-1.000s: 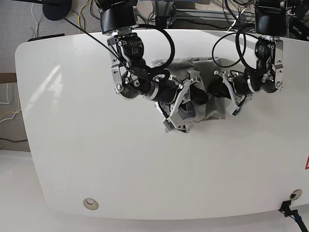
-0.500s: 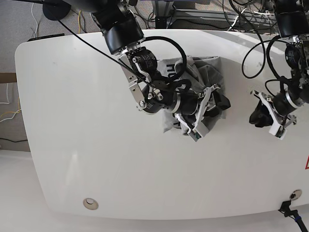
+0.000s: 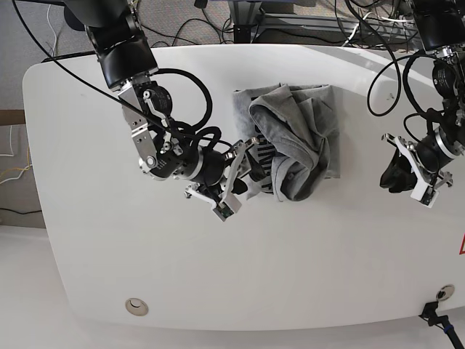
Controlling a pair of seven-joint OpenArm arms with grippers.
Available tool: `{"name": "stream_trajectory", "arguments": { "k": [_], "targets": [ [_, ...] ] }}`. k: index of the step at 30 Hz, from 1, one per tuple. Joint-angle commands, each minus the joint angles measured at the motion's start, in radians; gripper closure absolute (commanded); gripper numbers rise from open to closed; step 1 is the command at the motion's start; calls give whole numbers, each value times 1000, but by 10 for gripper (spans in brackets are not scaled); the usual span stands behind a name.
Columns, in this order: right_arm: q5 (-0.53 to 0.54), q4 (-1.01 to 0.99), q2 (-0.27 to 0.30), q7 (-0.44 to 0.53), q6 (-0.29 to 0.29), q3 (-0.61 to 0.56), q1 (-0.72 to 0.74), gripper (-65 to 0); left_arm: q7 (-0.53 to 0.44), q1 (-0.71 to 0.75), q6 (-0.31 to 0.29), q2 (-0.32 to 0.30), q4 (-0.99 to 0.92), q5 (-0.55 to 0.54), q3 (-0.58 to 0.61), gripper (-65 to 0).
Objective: Fold the T-shirt properly
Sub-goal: 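Fold the shirt end with the right gripper over onto the left-folded part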
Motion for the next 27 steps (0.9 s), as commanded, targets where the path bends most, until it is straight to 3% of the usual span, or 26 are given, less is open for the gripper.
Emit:
{"name": "stream_trajectory", "arguments": {
  "k": [1,6,16,23,27],
  "targets": [
    [-45,48,40,20,5,6,2,-279,-23,-13,-2,-8,15,-19,-4,-114],
    [-244,186,40,17,5,2,-105,-279,-23,-12,-2,-7,11,-17,48,-114],
    [-580,238,-141,17,5,-270,-200,-279,-23,-12,-2,-8,15,-21,51,-114],
    [-602,164,-301,19,5,-325,-191,-279,-23,-12,-2,-8,15,-22,51,-114],
    [-603,155,-315,20,4,-317,-122,-279,-23,-12,-2,-8,15,-19,51,-114]
  ]
}}
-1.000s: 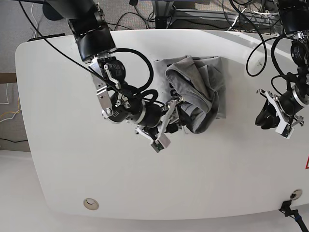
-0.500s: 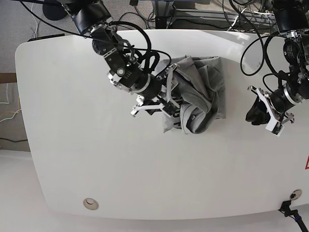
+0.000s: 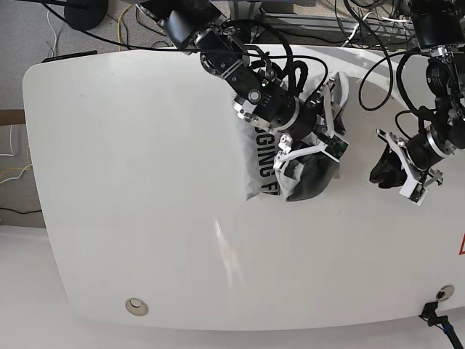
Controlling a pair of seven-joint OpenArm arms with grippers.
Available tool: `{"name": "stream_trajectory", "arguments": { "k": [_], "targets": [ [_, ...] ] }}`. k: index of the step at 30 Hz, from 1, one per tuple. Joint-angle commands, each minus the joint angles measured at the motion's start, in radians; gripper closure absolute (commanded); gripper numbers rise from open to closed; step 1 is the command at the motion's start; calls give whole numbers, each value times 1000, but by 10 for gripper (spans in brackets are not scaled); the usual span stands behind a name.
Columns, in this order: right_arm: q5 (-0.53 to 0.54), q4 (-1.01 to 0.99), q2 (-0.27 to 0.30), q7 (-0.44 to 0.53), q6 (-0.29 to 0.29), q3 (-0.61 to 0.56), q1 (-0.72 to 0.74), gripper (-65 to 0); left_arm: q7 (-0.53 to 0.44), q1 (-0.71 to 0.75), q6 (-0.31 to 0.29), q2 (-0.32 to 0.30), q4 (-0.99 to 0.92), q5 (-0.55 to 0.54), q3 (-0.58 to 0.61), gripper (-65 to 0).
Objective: Fold the T-shirt properly
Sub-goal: 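Fold the shirt end with the right gripper over onto the left-folded part, then flatten and square the folded bundle with both grippers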
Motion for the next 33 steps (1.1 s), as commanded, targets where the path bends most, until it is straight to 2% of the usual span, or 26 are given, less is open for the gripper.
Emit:
{"name": "stream_trajectory", "arguments": {
  "k": [1,4,9,13,16,22,28,31,33],
  "targets": [
    [-8,6,-6,20,-6,28,50,-279,-24,-17,-2,-18,16,-16,-6,-114],
    [-8,-8,57,19,-6,103,90,-279,-24,-17,-2,-18,16,-16,-6,-114],
    [-8,-8,192,19,-6,158,118,-279,-24,-17,-2,-19,13,-15,-6,-114],
    [-8,-9,226,29,-6,176,118,-279,-24,-6,-2,-19,11,-15,-6,-114],
    [-8,-54,211,68,-6,172,113,-279,-24,-3,-2,-19,11,-15,-6,-114],
    [-8,-247,105,197,-6,170,115,-279,-22,-2,-2,-21,16,-18,-6,-114],
    [-8,-279,-15,210,-6,169,132,-279,-22,-2,-2,-24,16,-18,-6,-114],
    [4,-334,-27,226,-7,152,176,-279,-22,-2,-2,-24,18,-19,-6,-114],
    [6,-371,-27,264,-46,86,199,-279,-22,-2,-2,-24,18,-21,-9,-114]
  ]
}}
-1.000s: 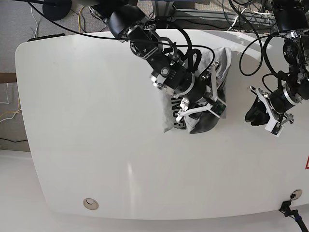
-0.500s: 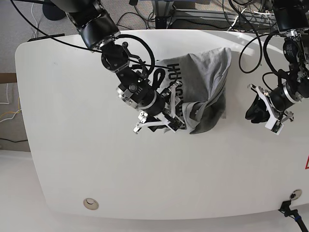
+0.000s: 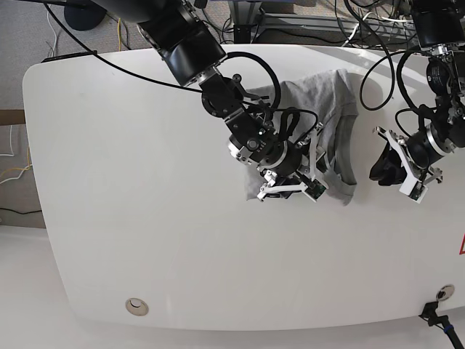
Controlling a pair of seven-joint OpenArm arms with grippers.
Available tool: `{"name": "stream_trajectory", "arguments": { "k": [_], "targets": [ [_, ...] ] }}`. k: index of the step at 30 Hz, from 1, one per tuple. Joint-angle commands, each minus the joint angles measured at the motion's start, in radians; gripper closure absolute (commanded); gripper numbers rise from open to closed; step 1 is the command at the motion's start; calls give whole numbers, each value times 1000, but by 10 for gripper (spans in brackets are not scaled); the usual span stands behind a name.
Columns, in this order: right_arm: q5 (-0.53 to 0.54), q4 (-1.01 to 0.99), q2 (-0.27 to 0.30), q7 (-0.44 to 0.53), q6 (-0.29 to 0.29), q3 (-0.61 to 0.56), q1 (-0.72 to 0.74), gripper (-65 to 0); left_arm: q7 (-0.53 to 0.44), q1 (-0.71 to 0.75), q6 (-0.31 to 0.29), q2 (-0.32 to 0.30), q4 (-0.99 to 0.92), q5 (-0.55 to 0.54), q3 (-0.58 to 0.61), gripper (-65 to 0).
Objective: Fold the T-shirt properly
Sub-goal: 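Flatten and square the folded bundle with both grippers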
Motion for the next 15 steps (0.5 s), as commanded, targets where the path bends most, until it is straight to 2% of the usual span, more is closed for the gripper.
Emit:
{"name": "stream_trajectory", "arguments": {
  "k": [1,3,6,9,12,13,15],
  "targets": [
    [4,-8,-14,48,-54,-44,36,-279,-22,-15,-2,-18,20,-19,-11,-114],
    [4,-6,-14,48,-86,-46,40,-279,-22,-20,-2,-18,21,-21,-11,-114],
    [-8,21,-8,48,-89,-29,42,-279,-19,-12,-2,-13,70,-21,-6,-114],
    [-8,49,9,47,-84,42,42,-279,48,9,-3,24,129,-22,44,-114],
    [-8,52,39,48,-83,120,42,-272,54,55,-3,47,163,-21,86,-112],
    [-4,52,44,48,-83,143,42,-245,54,66,-2,47,163,-21,99,-110],
    [-1,51,52,48,-83,192,42,-132,54,75,6,50,159,-13,130,-109]
  ]
}}
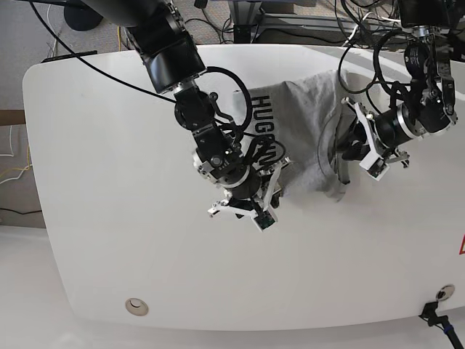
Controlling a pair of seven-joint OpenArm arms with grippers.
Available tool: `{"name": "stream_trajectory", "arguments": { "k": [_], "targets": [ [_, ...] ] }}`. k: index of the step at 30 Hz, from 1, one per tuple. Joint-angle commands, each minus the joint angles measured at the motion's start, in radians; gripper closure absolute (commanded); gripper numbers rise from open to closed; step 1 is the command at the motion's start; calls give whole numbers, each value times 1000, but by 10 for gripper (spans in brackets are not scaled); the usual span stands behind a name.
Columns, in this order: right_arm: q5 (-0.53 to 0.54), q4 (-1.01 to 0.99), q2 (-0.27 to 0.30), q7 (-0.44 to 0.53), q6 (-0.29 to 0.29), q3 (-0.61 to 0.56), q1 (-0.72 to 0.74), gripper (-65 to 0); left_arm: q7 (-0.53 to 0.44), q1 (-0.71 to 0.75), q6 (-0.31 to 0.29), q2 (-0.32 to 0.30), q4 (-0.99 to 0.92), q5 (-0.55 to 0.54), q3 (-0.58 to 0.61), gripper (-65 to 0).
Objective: Fold the T-shirt properly
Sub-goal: 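Flatten and square the folded bundle with both grippers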
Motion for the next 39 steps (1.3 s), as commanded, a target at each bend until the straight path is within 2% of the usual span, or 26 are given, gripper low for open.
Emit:
{"name": "stream_trajectory", "arguments": {
  "k": [1,2,4,7,10,12,15,18,20,22,25,29,32,35,39],
  "targets": [
    [11,20,-2,28,3,34,26,-53,-18,-8,3,-4,14,-10,21,-107],
    [11,20,4,30,3,36,24,0,-21,9,3,2,14,-1,24,-107],
    [13,20,14,30,29,36,23,0,-22,31,3,19,14,45,26,-107],
    [13,10,15,30,75,36,16,0,-22,52,3,99,14,143,27,-107],
    [13,-31,12,39,77,36,9,0,-22,65,-4,153,10,234,27,-107],
    [13,-63,12,79,77,36,4,0,-22,71,-5,177,-9,271,35,-107],
    [3,-145,26,147,77,36,-16,0,-22,65,-5,180,-41,323,110,-107],
    [11,-191,63,199,77,36,-43,0,-22,28,-5,171,-108,404,196,-109],
    [11,-158,84,199,75,37,-77,0,-22,-17,-5,169,-179,462,254,-109],
    [11,-85,129,199,71,37,-131,0,-22,-80,-5,169,-251,524,302,-109],
    [11,35,162,193,69,39,-211,0,-24,-184,-5,169,-355,577,334,-109],
    [3,172,173,130,68,39,-307,0,-24,-319,-5,169,-440,593,336,-110],
    [3,227,167,120,68,39,-358,0,-24,-391,-5,168,-458,593,336,-110],
    [7,230,165,120,68,39,-363,0,-24,-426,-5,168,-443,591,334,-110],
    [2,271,167,119,68,39,-335,0,-24,-403,-5,120,-314,588,333,-110]
  ]
}}
